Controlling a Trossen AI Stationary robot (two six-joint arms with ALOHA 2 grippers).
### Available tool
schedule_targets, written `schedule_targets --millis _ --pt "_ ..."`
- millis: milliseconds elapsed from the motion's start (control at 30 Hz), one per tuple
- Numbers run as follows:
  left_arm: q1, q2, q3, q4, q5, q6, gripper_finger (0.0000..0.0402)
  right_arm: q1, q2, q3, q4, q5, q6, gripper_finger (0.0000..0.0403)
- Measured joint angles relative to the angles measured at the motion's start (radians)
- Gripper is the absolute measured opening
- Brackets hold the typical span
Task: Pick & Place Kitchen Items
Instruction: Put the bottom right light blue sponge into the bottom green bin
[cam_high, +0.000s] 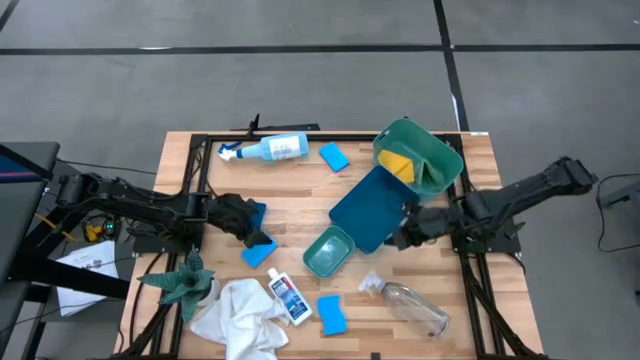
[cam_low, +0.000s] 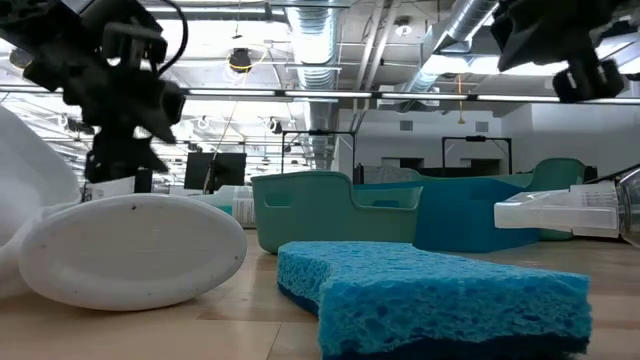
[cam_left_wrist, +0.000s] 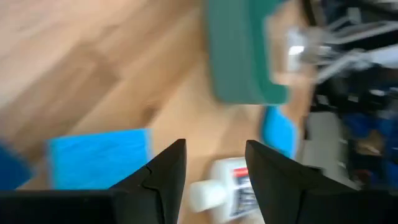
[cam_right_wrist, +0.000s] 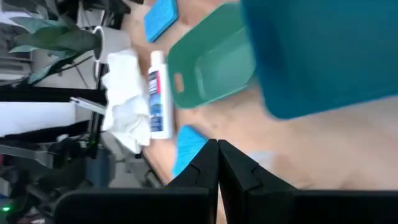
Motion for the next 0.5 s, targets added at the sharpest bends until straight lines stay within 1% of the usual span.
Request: schedule_targets --millis 167,333,500 --pt "0.000 0.000 0.000 0.153 0.065 0.090 0.0163 0.104 0.157 0.115 0.003 0.036 0.106 0.0000" --pt "0.000 0.000 0.000 0.330 0.070 0.229 0.0163 0.195 0.315 0.228 0.004 0.063 0.253 0.0000" --pt "0.003 0.000 0.000 0.505 0.069 0.272 0.0163 0.280 0.448 0.305 0.005 0.116 0.459 0.0000"
